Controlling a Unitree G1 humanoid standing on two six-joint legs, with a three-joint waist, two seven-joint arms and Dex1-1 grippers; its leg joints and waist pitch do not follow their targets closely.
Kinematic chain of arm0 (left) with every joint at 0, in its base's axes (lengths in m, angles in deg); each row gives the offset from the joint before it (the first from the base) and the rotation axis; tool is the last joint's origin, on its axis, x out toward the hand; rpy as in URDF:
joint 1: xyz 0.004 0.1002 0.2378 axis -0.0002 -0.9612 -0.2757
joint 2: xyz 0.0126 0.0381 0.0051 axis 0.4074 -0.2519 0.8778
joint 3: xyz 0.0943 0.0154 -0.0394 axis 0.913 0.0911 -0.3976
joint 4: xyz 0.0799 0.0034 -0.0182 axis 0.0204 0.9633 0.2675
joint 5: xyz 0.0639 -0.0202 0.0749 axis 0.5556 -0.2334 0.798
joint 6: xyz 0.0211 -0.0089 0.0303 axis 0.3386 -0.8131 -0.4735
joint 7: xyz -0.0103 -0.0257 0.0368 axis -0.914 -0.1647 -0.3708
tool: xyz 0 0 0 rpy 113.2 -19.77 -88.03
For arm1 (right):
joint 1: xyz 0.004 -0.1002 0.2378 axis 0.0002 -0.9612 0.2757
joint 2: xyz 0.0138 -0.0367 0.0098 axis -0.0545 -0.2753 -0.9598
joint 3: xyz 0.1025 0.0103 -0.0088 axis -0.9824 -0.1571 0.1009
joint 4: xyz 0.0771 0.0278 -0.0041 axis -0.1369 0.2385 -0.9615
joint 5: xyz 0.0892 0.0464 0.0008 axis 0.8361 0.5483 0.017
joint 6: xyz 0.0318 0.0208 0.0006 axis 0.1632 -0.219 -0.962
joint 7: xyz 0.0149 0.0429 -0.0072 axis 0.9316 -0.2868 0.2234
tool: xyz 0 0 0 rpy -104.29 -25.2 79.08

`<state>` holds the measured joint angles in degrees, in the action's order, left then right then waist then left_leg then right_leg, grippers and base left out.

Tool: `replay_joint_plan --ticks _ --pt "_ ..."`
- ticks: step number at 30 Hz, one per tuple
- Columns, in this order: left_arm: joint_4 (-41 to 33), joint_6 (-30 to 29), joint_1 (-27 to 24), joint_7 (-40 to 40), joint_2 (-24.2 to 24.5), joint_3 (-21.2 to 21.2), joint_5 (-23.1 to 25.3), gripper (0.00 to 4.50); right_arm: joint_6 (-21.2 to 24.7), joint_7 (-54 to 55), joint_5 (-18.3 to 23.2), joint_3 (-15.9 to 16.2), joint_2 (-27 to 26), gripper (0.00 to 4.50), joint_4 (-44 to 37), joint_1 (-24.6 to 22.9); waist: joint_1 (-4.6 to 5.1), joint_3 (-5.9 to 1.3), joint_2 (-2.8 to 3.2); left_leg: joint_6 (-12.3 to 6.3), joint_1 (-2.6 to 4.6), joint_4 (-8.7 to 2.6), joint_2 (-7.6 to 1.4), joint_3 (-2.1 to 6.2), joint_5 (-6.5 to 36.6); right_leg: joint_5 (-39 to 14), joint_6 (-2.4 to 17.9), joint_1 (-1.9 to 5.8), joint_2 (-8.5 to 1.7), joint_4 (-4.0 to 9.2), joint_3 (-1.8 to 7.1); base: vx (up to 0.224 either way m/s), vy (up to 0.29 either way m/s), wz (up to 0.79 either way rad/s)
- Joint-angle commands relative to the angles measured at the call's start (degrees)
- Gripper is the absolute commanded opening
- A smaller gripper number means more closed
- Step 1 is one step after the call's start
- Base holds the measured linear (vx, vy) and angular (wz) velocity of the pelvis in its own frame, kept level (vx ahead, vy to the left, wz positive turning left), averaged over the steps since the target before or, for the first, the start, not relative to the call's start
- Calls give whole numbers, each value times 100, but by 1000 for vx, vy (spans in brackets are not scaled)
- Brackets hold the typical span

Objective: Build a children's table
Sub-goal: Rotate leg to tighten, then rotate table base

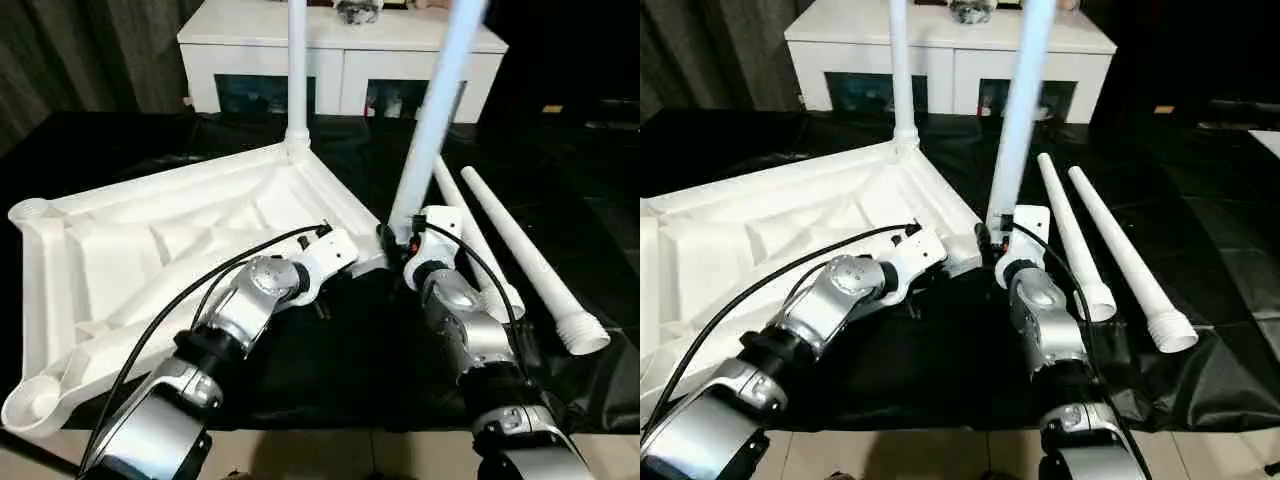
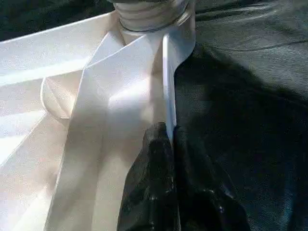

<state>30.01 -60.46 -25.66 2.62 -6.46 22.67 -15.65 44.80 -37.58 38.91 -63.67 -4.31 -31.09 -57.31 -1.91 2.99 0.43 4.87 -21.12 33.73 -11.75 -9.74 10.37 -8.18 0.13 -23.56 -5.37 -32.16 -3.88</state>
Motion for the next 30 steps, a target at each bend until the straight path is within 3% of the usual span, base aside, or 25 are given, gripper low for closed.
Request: replay_joint_plan --ticks 1,5,8,10,11,12,13,15,17,19,20,22,24,25,26,28,29,30 --pt "-64 348 180 272 76 -207 16 0 -197 309 -200 -138 269 352 -218 -136 8 -410 -3 -85 90 -455 -42 -19 1887 -2045 850 222 -197 377 137 0 0 0" --pt "-7 520 210 270 42 -220 2 0 -300 258 -370 -48 428 352 -880 -432 -34 -424 -11 -152 72 -426 -45 -53 1546 -1677 934 224 -179 325 169 0 0 0" --pt "186 870 330 584 -123 -396 -90 0 -247 -167 -311 36 553 352 -1709 -914 -96 -434 -47 -317 38 -385 -32 -82 1255 -1321 960 243 -165 273 203 55 -15 7" --pt "203 877 357 605 -186 -519 -214 58 -240 -317 -317 102 613 354 -1927 -1065 -129 -470 -49 -439 -26 -364 -27 -62 755 -805 1032 326 -183 173 204 28 -5 0" --pt "196 927 382 546 -229 -622 -337 58 -260 -433 -319 155 666 354 -2117 -1203 -134 -476 -52 -477 -24 -355 -32 -58 653 -679 1068 328 -181 152 200 0 0 0" --pt "73 894 404 590 -273 -823 -515 58 -246 -594 -244 198 727 354 -2427 -1415 -149 -479 -71 -565 -42 -336 -18 -62 553 -497 1150 347 -194 141 204 0 0 0" --pt "-70 864 403 639 -276 -975 -635 67 -210 -726 -142 221 762 354 -2676 -1580 -171 -505 -44 -662 12 -319 -54 -68 494 -263 1298 314 -192 108 206 0 0 0" --pt "-309 761 349 661 -206 -1113 -727 99 -230 -870 -89 283 817 354 -2906 -1736 -146 -498 -40 -804 -31 -308 -54 -60 417 -58 1405 321 -181 76 189 0 0 0" --pt "-810 414 165 553 -37 -1321 -879 100 -125 -1170 101 409 878 354 -3246 -1950 -125 -476 -62 -855 -32 -315 -69 -64 547 -244 1421 322 -191 92 181 0 0 0" --pt "-1021 299 68 500 50 -1378 -909 113 -121 -1262 106 475 906 354 -3289 -1977 -113 -441 -54 -825 -21 -331 -73 -76 801 -684 1350 288 -178 151 183 0 0 0" --pt "-1610 -108 -209 322 302 -1536 -999 131 -51 -1500 142 640 958 354 -3335 -2004 -105 -427 -69 -721 -19 -351 -86 -66 980 -986 1293 295 -191 162 180 0 0 0" --pt "-2267 -586 -569 216 745 -1756 -942 143 66 -1683 67 839 995 354 -3214 -1934 -57 -395 -36 -525 -31 -386 -93 -57 1230 -1467 1131 260 -183 206 183 0 0 0" --pt "-2493 -821 -712 261 971 -1892 -841 154 157 -1740 21 922 1003 354 -3127 -1883 -11 -400 -3 -363 5 -398 -101 -45 1345 -1561 1051 233 -157 195 182 0 0 0" --pt "-2631 -1003 -837 281 1228 -2053 -739 170 150 -1700 -123 990 1013 354 -2993 -1811 -9 -386 -25 -302 32 -397 -84 -61 1453 -1673 992 193 -135 237 186 0 0 0" --pt "-2697 -1086 -919 316 1396 -2151 -719 180 170 -1681 -222 1021 1022 354 -2957 -1788 -17 -391 -6 -243 46 -401 -99 -46 1484 -1673 1003 185 -147 216 189 0 0 0" --pt "-2711 -1245 -1063 536 1807 -2387 -456 188 310 -1685 -258 1029 988 354 -2837 -1710 -5 -371 2 -143 23 -427 -77 -40 1549 -1719 905 189 -131 218 193 0 0 0" --pt "-2711 -1283 -1085 568 1875 -2434 -407 188 328 -1681 -264 1031 981 354 -2810 -1692 -21 -376 19 -114 45 -422 -81 -34 1572 -1705 894 179 -133 210 194 0 0 0" --pt "-2725 -1672 -1299 818 2502 -2860 19 214 541 -1622 -386 1082 940 354 -2541 -1507 -20 -382 2 -88 55 -422 -83 -34 1557 -1605 904 172 -129 198 200 0 0 0"
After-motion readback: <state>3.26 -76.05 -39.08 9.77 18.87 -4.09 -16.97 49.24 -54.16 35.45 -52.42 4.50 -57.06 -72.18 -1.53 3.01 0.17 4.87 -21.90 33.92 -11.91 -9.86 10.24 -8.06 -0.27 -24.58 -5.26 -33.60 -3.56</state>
